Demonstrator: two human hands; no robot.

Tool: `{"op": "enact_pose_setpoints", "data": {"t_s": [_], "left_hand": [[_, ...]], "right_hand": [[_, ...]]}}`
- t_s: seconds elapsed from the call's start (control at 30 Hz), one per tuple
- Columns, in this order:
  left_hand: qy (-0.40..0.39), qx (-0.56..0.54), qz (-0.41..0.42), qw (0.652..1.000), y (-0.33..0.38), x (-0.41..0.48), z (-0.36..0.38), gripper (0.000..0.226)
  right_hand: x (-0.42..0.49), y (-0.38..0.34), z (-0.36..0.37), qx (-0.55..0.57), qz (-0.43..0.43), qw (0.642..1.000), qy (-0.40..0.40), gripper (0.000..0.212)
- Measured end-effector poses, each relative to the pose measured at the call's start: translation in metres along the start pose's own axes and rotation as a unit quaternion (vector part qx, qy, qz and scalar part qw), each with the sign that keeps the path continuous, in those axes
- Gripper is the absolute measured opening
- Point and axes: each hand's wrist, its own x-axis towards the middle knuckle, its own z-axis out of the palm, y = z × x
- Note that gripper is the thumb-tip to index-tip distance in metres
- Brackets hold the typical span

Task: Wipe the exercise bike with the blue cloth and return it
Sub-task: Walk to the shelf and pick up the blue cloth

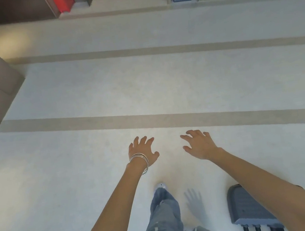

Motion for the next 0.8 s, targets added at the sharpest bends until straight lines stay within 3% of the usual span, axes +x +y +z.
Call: {"op": "enact_pose_setpoints", "data": {"t_s": [0.27, 0.5, 0.8], "left_hand": [[-0.003, 0.061, 0.090, 0.994, 0.007, 0.100, -0.058, 0.063], [-0.049, 0.080, 0.135, 0.986, 0.031, 0.155, -0.063, 0.063], [-0.067, 0.083, 0.153, 0.982, 0.095, 0.235, -0.088, 0.063]], "right_hand": [[0.071, 0.002, -0.051, 0.045, 0.049, 0.997, 0.043, 0.050], [0.098, 0.035, -0.054, 0.070, 0.111, 0.991, 0.010, 0.051], [0.148, 0.112, -0.071, 0.081, 0.130, 0.988, -0.011, 0.051]]}}
